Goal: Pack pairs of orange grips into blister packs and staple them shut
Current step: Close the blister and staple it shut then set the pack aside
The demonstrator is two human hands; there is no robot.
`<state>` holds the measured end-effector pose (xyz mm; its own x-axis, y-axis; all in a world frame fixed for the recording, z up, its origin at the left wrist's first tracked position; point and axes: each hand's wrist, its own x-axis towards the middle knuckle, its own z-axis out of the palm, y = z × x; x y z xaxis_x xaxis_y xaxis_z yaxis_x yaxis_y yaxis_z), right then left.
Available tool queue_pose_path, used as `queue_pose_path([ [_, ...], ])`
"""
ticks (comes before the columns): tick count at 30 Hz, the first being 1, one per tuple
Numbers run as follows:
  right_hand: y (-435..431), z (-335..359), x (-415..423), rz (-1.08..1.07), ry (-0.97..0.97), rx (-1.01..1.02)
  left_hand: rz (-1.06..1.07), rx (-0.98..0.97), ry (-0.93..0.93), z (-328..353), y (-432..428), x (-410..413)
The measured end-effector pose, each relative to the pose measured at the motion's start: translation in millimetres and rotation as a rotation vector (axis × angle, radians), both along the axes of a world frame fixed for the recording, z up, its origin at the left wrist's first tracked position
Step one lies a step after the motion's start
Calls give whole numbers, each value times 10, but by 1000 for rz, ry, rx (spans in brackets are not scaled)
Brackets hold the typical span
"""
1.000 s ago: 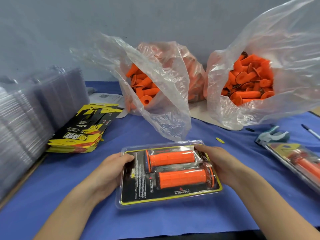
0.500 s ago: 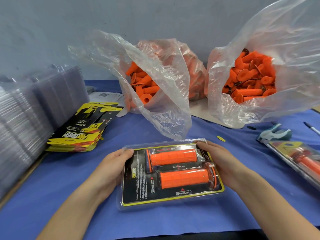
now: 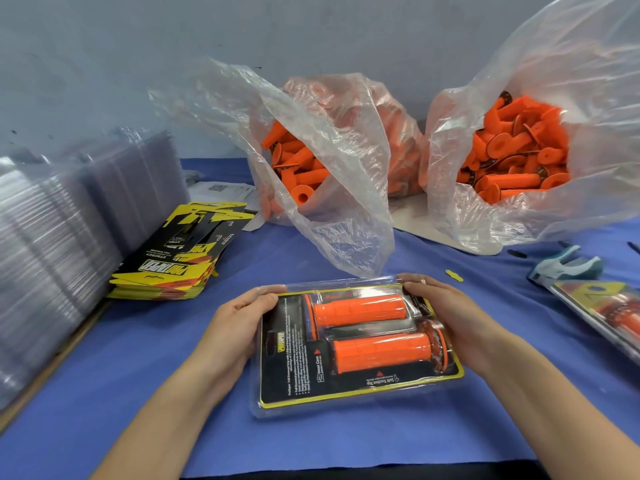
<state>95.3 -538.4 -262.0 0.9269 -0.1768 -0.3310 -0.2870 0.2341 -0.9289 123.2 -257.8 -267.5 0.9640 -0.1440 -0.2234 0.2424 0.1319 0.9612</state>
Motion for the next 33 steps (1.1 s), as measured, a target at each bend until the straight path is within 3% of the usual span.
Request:
queue_pose_path([
  [6,-116,94,-25,86,8,-159,-85,-5,13,14,-20,-50],
  [9,-89,218,-12,30,-111,-697,-88,-9,22,20,-23,-44],
  [11,66,356,14,38,-358,-1012,-88,-25,12,39,-37,-48],
  [13,315,478,98,152,-523,-1259,-87,-37,-9,65,-61,-49],
  [16,660,511,290,441,-462,-1536,-86,-37,-47,98,-71,-54],
  [20,823,474,419,648,-319,-1269,-35,47,-92,75,-78,-5],
  [33,908,352,516,572,-360,-1143,35,110,-194,11,-55,12],
])
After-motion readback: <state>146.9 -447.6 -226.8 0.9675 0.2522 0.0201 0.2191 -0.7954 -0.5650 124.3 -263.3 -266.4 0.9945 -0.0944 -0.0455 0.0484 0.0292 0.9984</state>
